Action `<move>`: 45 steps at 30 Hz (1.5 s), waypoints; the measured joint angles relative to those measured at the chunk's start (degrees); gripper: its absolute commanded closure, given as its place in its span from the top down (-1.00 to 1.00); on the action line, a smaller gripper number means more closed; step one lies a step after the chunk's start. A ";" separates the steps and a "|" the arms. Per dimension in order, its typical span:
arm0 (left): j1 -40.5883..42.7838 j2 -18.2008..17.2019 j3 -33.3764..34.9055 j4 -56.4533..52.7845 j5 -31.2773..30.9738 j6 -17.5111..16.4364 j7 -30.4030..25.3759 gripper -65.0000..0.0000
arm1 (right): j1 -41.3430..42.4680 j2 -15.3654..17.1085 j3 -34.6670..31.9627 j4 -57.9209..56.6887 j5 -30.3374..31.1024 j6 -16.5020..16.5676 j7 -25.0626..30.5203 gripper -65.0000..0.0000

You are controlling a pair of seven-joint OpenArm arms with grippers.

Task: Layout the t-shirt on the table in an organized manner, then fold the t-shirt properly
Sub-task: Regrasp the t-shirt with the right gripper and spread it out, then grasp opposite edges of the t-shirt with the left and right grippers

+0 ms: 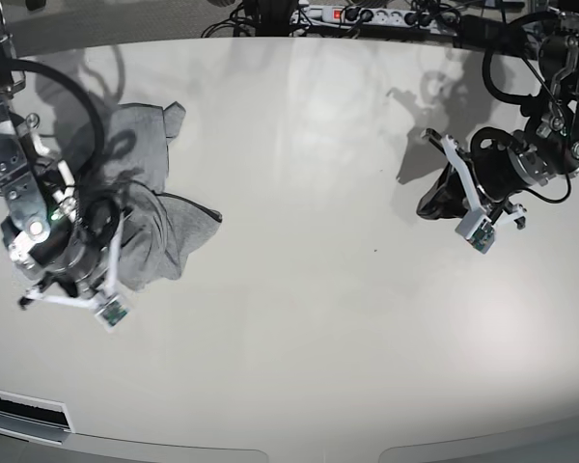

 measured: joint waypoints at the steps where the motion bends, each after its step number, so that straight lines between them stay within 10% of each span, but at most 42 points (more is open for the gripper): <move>1: 0.00 0.02 -0.33 0.00 -0.02 -0.02 0.00 -1.00 | -0.11 -0.04 1.57 -1.33 0.26 -0.02 0.15 -1.00; 7: -0.02 -0.02 -4.44 0.00 -0.07 0.00 -0.02 -1.00 | -0.22 -0.52 10.12 -15.85 3.41 -0.92 1.75 -1.00; 12: -0.02 0.00 -5.95 0.00 -0.28 -0.02 -0.02 -1.00 | -0.24 -2.29 12.87 -27.39 15.65 12.17 4.90 -1.00; 24: 0.04 0.00 -5.99 0.00 -1.46 -0.02 0.00 -1.00 | -0.13 -21.57 12.96 -29.35 27.54 29.09 1.11 -1.00; 34: 0.00 0.15 -5.99 -4.02 -1.42 4.72 0.90 -1.00 | 2.27 -22.51 12.83 -22.82 26.82 29.22 -3.76 -1.00; 39: -1.07 1.46 -6.21 -14.01 -6.01 -0.24 -0.04 0.01 | 4.15 -20.00 12.85 -18.40 34.69 30.29 -7.39 -0.77; 45: -8.41 3.28 -0.66 -23.54 -7.37 -4.28 0.42 0.01 | 5.64 -19.56 12.92 -16.96 35.30 30.05 -7.67 -0.39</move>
